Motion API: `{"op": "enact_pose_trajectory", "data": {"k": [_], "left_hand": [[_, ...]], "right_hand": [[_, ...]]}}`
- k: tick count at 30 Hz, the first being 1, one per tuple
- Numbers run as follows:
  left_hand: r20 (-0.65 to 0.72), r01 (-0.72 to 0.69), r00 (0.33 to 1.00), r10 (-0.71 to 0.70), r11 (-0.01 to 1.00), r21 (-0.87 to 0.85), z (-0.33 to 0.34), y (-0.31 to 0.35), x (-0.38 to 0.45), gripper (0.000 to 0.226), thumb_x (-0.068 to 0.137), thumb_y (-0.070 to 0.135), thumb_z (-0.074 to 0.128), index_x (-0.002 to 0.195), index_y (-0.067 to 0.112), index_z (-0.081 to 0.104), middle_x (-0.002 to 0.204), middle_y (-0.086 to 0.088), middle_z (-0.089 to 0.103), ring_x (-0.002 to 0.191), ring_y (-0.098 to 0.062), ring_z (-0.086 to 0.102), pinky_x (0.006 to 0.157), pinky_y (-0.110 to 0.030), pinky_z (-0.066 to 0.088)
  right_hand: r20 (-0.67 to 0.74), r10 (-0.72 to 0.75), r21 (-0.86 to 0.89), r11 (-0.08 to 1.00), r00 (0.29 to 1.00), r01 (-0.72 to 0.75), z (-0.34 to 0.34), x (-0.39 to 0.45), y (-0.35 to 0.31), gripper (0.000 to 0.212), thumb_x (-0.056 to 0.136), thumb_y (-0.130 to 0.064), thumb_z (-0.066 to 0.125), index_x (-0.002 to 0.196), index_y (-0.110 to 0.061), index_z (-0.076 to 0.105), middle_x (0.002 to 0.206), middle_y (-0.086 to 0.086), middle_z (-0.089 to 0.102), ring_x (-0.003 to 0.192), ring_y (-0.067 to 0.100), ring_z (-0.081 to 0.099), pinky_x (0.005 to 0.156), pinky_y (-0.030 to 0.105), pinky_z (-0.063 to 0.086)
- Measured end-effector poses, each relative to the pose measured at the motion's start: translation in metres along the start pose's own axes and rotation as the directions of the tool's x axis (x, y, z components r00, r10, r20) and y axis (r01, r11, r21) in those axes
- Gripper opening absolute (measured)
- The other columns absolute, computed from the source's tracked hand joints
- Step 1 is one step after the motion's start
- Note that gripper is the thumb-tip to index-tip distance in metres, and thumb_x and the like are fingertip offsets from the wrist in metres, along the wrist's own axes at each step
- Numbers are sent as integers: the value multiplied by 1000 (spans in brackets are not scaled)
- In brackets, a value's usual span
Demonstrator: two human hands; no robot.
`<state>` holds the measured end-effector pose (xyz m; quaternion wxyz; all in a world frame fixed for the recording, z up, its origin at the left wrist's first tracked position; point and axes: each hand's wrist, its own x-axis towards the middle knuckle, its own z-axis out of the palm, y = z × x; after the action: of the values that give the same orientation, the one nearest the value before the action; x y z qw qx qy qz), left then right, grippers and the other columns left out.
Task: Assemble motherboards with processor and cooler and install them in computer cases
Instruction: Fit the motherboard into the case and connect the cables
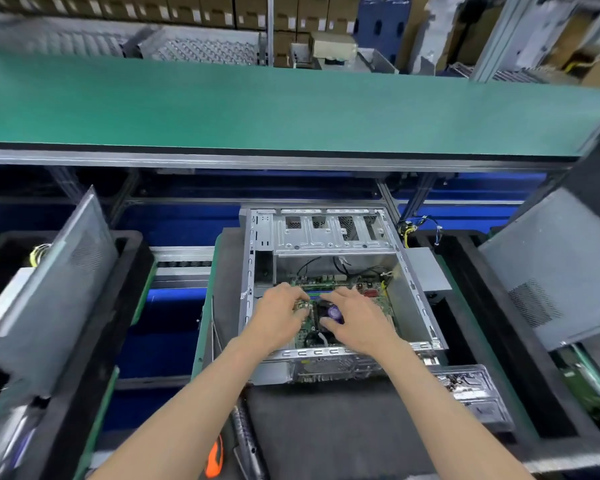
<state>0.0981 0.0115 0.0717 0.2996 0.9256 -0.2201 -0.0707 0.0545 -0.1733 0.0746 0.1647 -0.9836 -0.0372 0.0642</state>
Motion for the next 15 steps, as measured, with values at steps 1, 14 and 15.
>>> {"op": "enact_pose_trajectory", "data": {"k": [1, 14, 15], "left_hand": [[-10, -6, 1000, 6, 1000, 8, -2, 0, -6, 24, 96, 22, 63, 119, 18, 69, 111, -3, 63, 102, -18, 60, 96, -36, 45], [-375, 108, 901, -220, 949, -297, -37, -34, -100, 21, 92, 7, 67, 107, 20, 74, 100, 11, 70, 93, 1, 62, 83, -7, 44], [-374, 148, 890, -260, 941, -303, -40, -42, -106, 21, 92, 8, 66, 106, 22, 74, 100, 11, 70, 93, 0, 63, 84, -9, 45]], "right_hand": [[-4, -2, 10, 1000, 1000, 2, 0, -4, -2, 51, 97, -43, 58, 144, -26, 51, 132, -2, 57, 122, 23, 53, 95, 38, 47], [-366, -319, 129, 913, 874, 387, 25, -59, -58, 30, 91, -11, 70, 120, -3, 66, 105, 8, 63, 100, 30, 54, 89, 41, 47], [-402, -350, 122, 895, 846, 428, 28, -64, -65, 26, 89, -8, 71, 113, -2, 66, 100, 8, 61, 95, 29, 54, 85, 38, 47]]}}
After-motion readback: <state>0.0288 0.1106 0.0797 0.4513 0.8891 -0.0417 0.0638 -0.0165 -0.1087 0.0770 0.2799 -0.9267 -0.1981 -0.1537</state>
